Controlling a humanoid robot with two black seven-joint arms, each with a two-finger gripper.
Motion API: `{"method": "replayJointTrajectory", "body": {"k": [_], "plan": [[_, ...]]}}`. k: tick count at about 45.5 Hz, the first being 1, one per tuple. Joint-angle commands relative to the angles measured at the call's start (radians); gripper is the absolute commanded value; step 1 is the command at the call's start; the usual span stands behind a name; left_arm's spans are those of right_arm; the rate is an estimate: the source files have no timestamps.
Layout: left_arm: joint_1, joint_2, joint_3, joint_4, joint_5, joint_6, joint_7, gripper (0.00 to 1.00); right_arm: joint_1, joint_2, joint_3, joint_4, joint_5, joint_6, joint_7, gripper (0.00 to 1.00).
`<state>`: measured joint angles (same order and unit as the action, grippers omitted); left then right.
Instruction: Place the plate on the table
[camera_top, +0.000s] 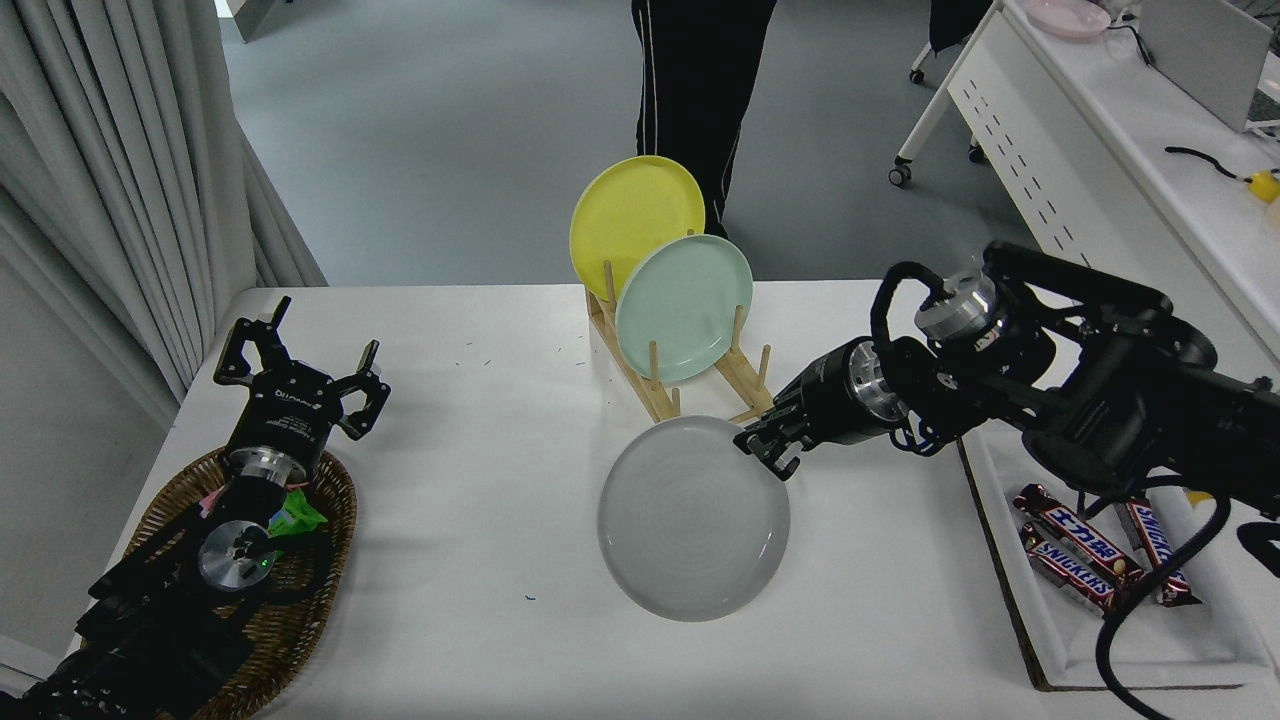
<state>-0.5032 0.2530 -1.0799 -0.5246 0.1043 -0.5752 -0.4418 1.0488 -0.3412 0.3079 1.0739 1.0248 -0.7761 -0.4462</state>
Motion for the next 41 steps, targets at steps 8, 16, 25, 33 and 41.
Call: {"method": "replayJointTrajectory", "body": {"k": [8, 16, 25, 33, 41], "plan": [[0.000, 0.000, 0.000, 0.000, 0.000, 0.000, 0.000, 1.00, -0.099, 0.123, 0.076, -0.167, 0.003, -0.009, 0.003, 0.00], [0.000, 0.000, 0.000, 0.000, 0.000, 0.000, 0.000, 1.00, -0.099, 0.188, 0.079, -0.252, 0.003, -0.009, 0.003, 0.00], [0.000, 0.000, 0.000, 0.000, 0.000, 0.000, 0.000, 1.00, -0.115, 0.257, 0.079, -0.321, 0.003, -0.009, 0.003, 0.00], [0.000, 0.000, 0.000, 0.000, 0.000, 0.000, -0.001, 1.00, -0.127, 0.272, 0.079, -0.322, 0.004, -0.009, 0.003, 0.00], [0.000, 0.000, 0.000, 0.000, 0.000, 0.000, 0.000, 1.00, -0.133, 0.281, 0.077, -0.322, 0.004, -0.009, 0.003, 0.00]]}}
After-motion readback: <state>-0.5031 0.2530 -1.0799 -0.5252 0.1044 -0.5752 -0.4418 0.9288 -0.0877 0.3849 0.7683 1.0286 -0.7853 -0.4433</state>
